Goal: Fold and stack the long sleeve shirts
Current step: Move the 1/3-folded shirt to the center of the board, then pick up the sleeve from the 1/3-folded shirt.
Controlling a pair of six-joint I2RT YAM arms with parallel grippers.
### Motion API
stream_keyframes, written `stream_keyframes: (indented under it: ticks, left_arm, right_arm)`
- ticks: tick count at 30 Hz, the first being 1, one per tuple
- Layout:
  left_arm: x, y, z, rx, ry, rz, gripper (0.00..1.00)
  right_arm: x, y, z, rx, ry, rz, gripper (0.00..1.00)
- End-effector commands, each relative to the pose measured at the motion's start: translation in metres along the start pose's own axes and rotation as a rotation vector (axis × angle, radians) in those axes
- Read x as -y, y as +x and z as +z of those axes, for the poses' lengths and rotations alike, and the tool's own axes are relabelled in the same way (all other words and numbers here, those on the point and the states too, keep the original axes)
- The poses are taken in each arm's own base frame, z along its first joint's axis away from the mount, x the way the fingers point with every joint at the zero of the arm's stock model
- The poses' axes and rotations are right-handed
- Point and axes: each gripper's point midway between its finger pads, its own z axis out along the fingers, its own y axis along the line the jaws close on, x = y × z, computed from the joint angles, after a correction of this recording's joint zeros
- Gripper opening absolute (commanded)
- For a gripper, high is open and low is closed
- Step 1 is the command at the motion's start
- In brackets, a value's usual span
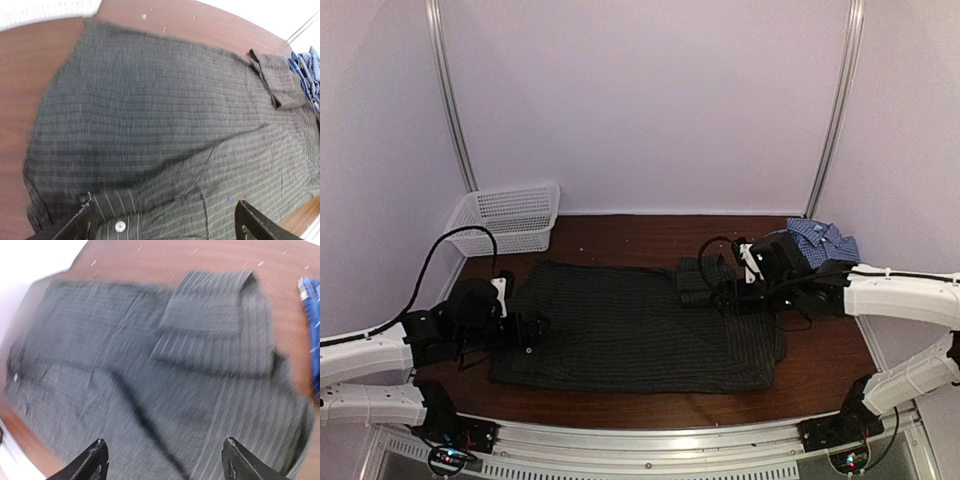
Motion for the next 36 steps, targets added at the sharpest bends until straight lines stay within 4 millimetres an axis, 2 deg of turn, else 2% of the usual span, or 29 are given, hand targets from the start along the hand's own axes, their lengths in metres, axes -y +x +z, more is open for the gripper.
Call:
stream_keyframes:
  ticks: [1, 4, 8, 12, 18, 23, 36]
  left_arm:
    - [0.016, -0.054, -0.005, 0.130, -0.042, 0.094, 0.98]
    - [0.026, -0.072, 0.005, 0.131, -0.033, 0.116, 0.98]
    - [0.033, -0.087, 0.024, 0.094, -0.022, 0.145, 0.98]
    - [0.033, -0.096, 0.041, 0.080, -0.036, 0.171, 0.98]
    - [0.032, -0.096, 0.062, 0.054, -0.004, 0.163, 0.98]
    - [0.039, -0.092, 0.073, 0.034, 0.036, 0.157, 0.97]
    - [0.033, -0.079, 0.088, -0.010, 0.024, 0.157, 0.98]
  right_arm:
    - [0.030, -0.040, 0.020, 0.015, 0.067, -0.025, 0.79]
    - [0.040, -0.065, 0.044, -0.003, 0.067, -0.030, 0.78]
    - [0.051, -0.086, 0.073, -0.027, 0.046, -0.019, 0.74]
    - [0.053, -0.097, 0.100, -0.054, 0.015, -0.018, 0.69]
    - [0.062, -0.103, 0.133, -0.092, 0.020, -0.004, 0.62]
    - [0.075, -0.100, 0.147, -0.103, 0.058, 0.004, 0.59]
    - [0.090, -0.089, 0.157, -0.117, 0.089, 0.008, 0.57]
